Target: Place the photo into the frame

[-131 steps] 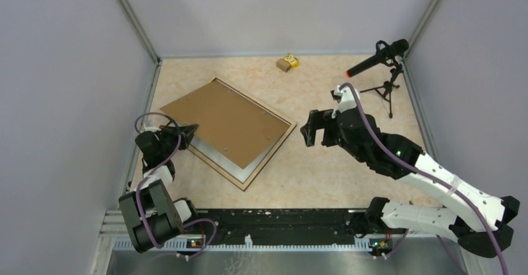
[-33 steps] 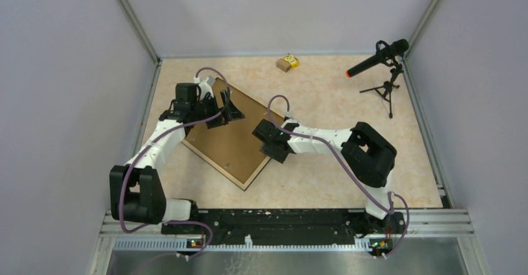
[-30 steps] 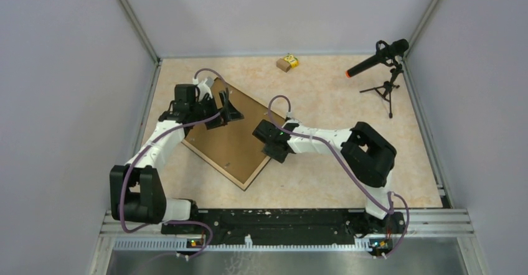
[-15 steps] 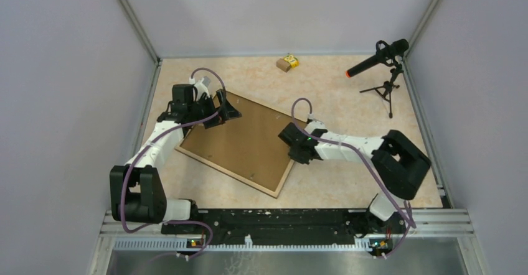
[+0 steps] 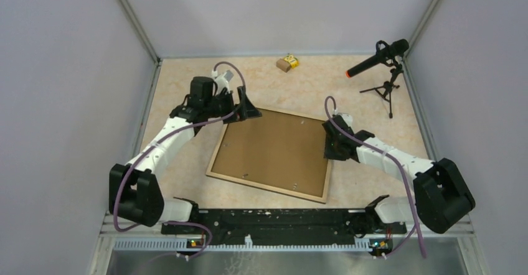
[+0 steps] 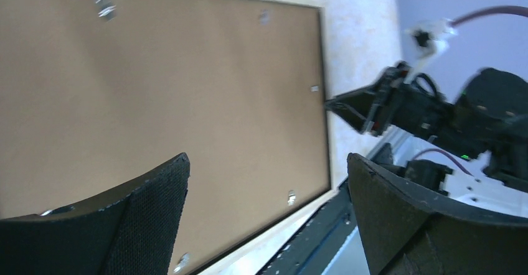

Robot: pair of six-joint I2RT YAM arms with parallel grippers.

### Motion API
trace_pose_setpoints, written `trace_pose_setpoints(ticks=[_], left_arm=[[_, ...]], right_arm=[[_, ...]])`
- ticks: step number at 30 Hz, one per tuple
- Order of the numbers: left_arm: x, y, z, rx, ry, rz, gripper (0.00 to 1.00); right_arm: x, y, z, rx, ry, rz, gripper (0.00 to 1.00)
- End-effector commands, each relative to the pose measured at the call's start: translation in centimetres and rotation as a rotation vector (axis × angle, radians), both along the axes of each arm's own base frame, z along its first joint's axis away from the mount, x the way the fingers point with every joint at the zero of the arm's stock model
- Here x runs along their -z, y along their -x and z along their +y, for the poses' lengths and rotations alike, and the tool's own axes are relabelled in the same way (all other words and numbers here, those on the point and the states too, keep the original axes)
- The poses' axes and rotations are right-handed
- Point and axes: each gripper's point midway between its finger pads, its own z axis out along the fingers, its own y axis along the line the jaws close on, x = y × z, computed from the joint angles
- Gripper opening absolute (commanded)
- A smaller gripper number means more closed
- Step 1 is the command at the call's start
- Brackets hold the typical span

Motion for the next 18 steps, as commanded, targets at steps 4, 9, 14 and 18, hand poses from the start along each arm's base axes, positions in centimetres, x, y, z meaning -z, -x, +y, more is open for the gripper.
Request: trace_pose_setpoints(ticks=[4, 9, 14, 18], left_arm=[[-11.3, -1.8, -4.7, 0.109, 0.014, -0.303, 0.98], [-8.2, -2.8, -3.1, 0.055, -0.112, -0.310, 0.98], [-6.1, -2.6, -2.9, 0.063, -0.133, -0.284, 0.98], [-5.9, -2.4, -3.1, 0.079, -0.129, -0.266, 0.98]], right_arm=[[-5.2, -2.9, 0.7, -0.131, 0.023, -0.118, 0.52], [-5.0, -3.9, -0.7, 0.096, -0.003, -0.088, 0.81], [-4.0, -3.3, -0.1, 0.341, -0.113, -0.027, 0.84], [-3.4, -3.3, 0.8, 0.442, -0.212, -0.020, 0.84]])
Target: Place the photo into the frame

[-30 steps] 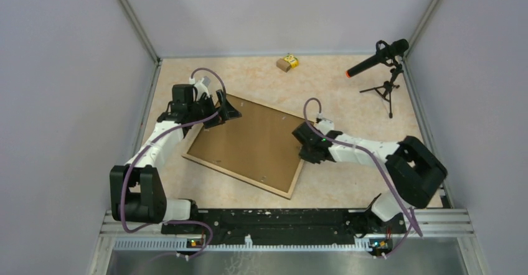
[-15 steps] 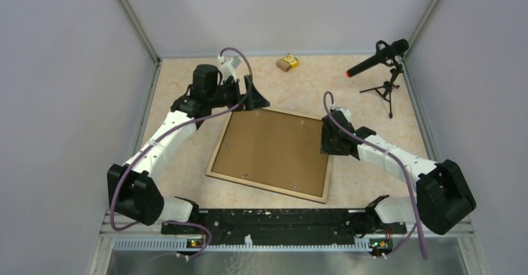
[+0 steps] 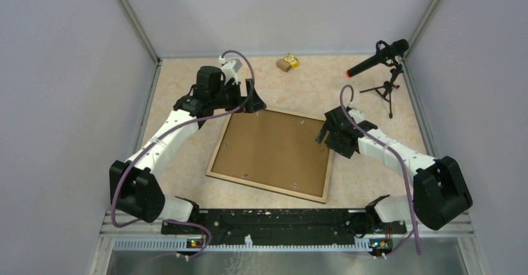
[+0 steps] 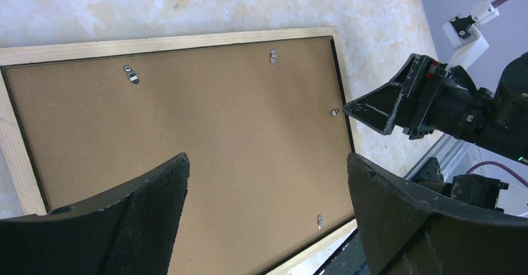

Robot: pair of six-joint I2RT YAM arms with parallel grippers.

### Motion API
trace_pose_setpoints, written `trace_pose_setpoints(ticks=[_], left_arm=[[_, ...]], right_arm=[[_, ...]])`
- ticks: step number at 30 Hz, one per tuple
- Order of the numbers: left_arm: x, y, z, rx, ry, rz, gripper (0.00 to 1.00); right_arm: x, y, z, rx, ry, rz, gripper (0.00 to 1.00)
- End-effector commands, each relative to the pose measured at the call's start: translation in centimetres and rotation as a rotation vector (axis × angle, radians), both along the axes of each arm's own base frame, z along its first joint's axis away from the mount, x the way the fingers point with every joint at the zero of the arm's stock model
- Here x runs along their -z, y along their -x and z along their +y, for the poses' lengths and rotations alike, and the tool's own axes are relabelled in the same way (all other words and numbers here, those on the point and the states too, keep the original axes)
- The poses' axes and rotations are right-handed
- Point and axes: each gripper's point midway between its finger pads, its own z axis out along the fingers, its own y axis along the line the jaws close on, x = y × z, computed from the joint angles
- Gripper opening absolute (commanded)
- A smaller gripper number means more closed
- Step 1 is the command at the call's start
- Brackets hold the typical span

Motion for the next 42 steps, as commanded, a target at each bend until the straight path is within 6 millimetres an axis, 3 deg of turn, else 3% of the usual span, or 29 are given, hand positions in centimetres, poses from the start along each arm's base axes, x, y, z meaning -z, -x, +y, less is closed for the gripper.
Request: trace_pose_setpoints(ticks=[1, 6, 11, 28, 42], left_arm=[[-0.6, -0.4, 0.0, 0.014, -0.005, -0.038, 0.98], [0.1, -0.3, -0.3, 0.029, 0.002, -0.010, 0.98], [0.1, -0.2, -0.5, 0.041, 0.011, 0.000, 0.98], [0.1, 0.0, -0.6, 0.057, 0.024, 0.008, 0.98], [0.2, 0.1, -0.7, 0.064, 0.032, 0.015, 0.98]], right_arm=[[-0.2, -0.6, 0.7, 0.215, -0.124, -0.014, 0.84], [0.2, 0.2, 0.1, 0.326, -0.094, 0.070, 0.83], [1.0, 0.1, 1.3, 0.306, -0.133, 0.104, 0.82], [2.7, -0.5, 1.0, 0.297, -0.066, 0.128, 0.75], [3.7, 1.0, 0.1, 0.271, -0.050, 0.135, 0.53]])
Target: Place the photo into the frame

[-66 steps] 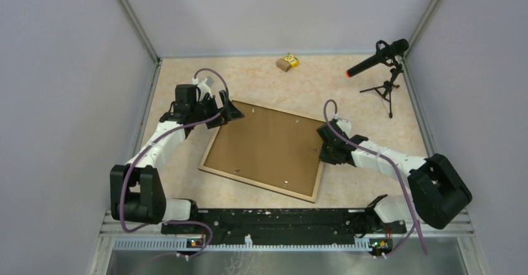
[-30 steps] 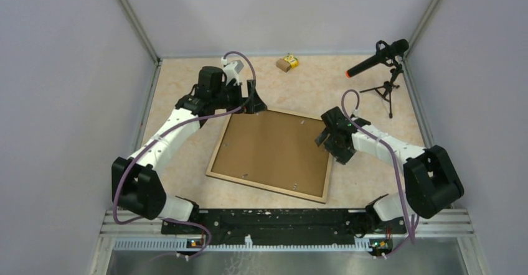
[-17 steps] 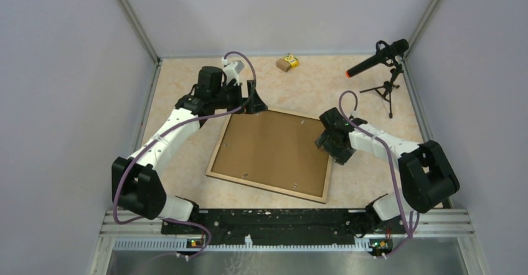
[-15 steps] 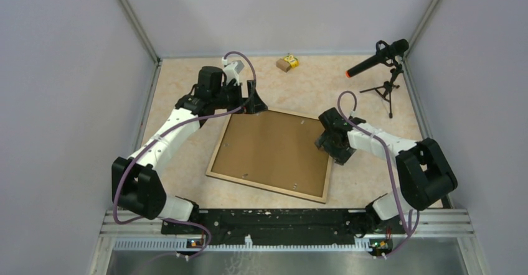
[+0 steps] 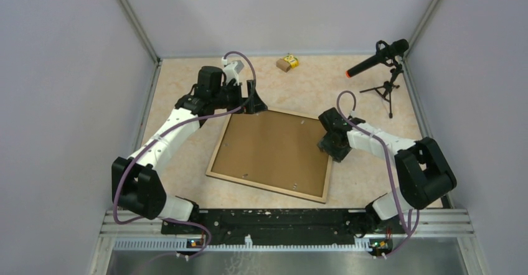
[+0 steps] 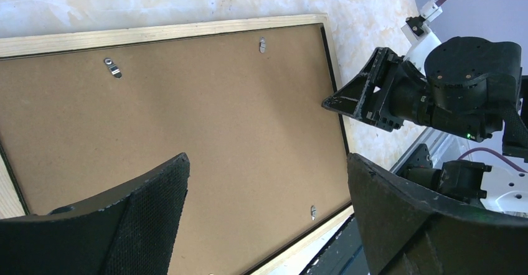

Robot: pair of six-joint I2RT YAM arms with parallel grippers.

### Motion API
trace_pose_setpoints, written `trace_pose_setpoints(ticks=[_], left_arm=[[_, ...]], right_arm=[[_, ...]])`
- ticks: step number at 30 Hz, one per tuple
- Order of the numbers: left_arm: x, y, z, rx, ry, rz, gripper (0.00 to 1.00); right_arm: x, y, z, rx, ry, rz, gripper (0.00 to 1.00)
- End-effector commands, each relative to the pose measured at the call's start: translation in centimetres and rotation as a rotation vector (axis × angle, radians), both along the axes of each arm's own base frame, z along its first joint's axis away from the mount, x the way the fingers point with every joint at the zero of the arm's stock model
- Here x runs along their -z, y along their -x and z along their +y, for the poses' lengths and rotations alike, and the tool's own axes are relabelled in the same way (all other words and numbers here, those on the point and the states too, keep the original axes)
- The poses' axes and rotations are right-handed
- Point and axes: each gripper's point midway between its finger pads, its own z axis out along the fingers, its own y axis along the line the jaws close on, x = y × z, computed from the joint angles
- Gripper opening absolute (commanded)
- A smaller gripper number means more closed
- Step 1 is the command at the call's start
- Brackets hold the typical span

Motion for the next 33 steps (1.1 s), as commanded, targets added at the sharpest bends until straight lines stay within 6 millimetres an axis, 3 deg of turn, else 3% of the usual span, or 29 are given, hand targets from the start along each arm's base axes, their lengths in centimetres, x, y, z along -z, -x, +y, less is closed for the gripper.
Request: trace_pose_setpoints(ticks=[1, 8, 17, 29, 33], left_arm=[[-0.8, -0.3, -0.3, 0.020, 0.019, -0.032, 0.98], [-0.9, -0.2, -0.3, 0.021, 0.025, -0.035, 0.98], [-1.1, -0.2, -0.3, 0.020, 0.029, -0.042, 0.98], [-1.0, -0.2, -0.1, 0.014, 0.025, -0.040, 0.98], [-1.0, -0.2, -0.1, 0.014, 0.024, -0.039, 0.98]], right_arm=[[-0.3, 0.3, -0.6, -0.007, -0.001, -0.039, 0.52], [-0.1, 0.3, -0.6, -0.085, 0.015, -0.042, 0.40], [-0.1, -0.9, -2.3, -0.237, 0.185, -0.019, 0.23], [0.5, -3.8, -3.3, -0.338, 0.319, -0.083, 0.20], [1.0, -4.3, -2.9, -0.369, 0.313, -0.104, 0.34]])
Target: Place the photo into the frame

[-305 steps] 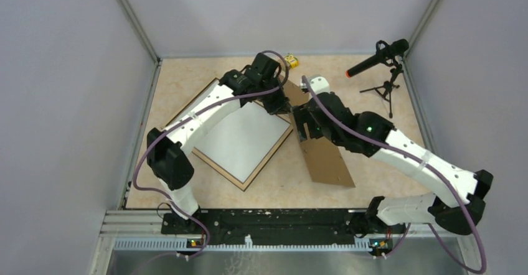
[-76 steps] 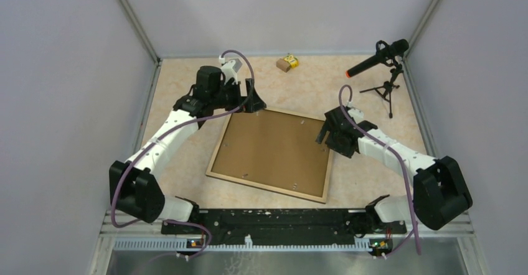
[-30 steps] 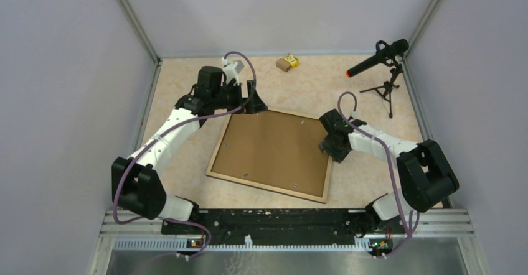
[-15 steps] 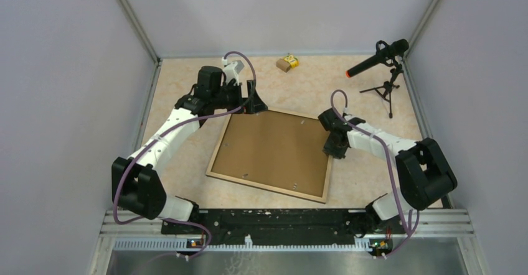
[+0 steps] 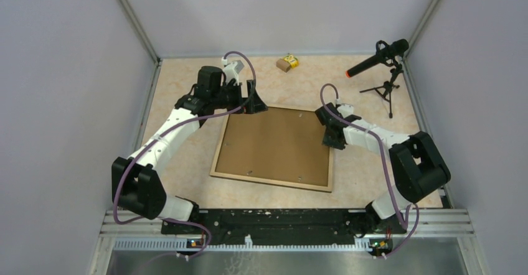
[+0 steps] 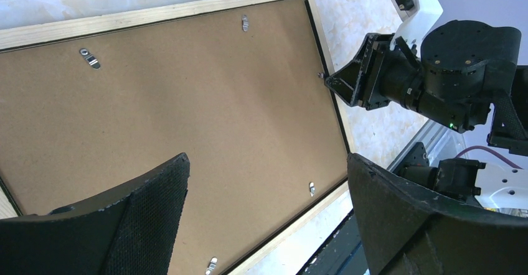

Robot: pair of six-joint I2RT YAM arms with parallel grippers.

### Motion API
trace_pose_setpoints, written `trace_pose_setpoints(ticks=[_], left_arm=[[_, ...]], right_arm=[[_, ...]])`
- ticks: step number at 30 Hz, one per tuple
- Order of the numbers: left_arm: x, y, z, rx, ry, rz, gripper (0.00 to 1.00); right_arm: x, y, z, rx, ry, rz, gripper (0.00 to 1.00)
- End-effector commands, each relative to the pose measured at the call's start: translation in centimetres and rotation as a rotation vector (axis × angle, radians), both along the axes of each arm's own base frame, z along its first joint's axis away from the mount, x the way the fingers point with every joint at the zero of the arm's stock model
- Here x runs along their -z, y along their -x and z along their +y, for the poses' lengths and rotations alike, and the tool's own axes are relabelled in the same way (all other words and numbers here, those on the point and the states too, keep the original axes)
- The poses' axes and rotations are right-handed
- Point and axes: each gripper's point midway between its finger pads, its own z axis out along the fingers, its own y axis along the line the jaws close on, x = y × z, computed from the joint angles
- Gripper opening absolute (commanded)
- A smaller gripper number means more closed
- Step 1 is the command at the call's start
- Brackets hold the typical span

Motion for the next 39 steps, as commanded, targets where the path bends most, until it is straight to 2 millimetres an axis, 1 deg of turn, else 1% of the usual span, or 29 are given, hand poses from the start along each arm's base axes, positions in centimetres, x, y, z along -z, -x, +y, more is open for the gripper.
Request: trace_pose_setpoints(ticks=[1, 9, 13, 15, 16, 17, 18, 19, 20, 23, 27, 28, 31, 34, 35, 39], left_arm=[[-0.9, -0.3, 0.0, 0.006, 0.014, -0.043, 0.98], [-0.8, -0.3, 0.0, 0.010, 0.017, -0.032, 0.98], [-0.8, -0.3, 0.0, 0.009, 0.017, -0.031, 0.98], [-0.8, -0.3, 0.0, 0.011, 0.019, -0.034, 0.98], [-0.9, -0.3, 0.0, 0.011, 0.019, -0.037, 0.98], [-0.8, -0.3, 0.0, 0.010, 0.017, -0.037, 0.98], [-0.7, -0.3, 0.1, 0.007, 0.013, -0.038, 0.98], [-0.7, -0.4, 0.1, 0.004, 0.010, -0.040, 0.98], [-0.7, -0.5, 0.2, 0.001, 0.008, -0.042, 0.98], [-0.8, -0.4, 0.1, 0.005, 0.011, -0.042, 0.98], [-0.8, -0.3, 0.1, 0.007, 0.013, -0.042, 0.98], [-0.9, -0.3, 0.1, 0.006, 0.014, -0.043, 0.98], [-0.8, -0.3, 0.1, 0.006, 0.014, -0.042, 0.98], [-0.8, -0.3, 0.1, 0.009, 0.016, -0.039, 0.98], [-0.8, -0.3, 0.0, 0.010, 0.017, -0.039, 0.98], [-0.8, -0.3, 0.0, 0.010, 0.021, -0.037, 0.99]], right_arm=[[1.5, -1.0, -0.9, -0.027, 0.071, -0.028, 0.36], [1.7, -1.0, -1.0, -0.023, 0.074, -0.024, 0.36], [1.7, -1.4, -1.3, -0.004, 0.089, -0.045, 0.32], [1.9, -2.0, -1.5, 0.013, 0.098, -0.089, 0.28], [2.1, -2.2, -1.6, 0.012, 0.097, -0.107, 0.24], [2.2, -2.4, -1.6, 0.012, 0.096, -0.121, 0.19], [2.3, -2.6, -1.6, 0.010, 0.095, -0.134, 0.09], [2.2, -2.9, -1.5, 0.003, 0.090, -0.148, 0.04], [2.2, -3.1, -1.4, -0.007, 0.086, -0.161, 0.01], [1.8, -3.6, -1.5, -0.027, 0.103, -0.172, 0.00], [1.0, -4.0, -0.5, -0.095, 0.094, -0.146, 0.00], [0.6, -4.0, -0.3, -0.106, 0.090, -0.139, 0.01], [-0.5, -3.3, 0.7, -0.160, 0.038, -0.107, 0.22], [-1.2, -1.9, 1.2, -0.178, -0.009, -0.077, 0.37], [-1.6, -1.5, 1.2, -0.176, -0.024, -0.080, 0.41], [-2.1, 0.1, 1.0, -0.143, -0.079, -0.083, 0.54]])
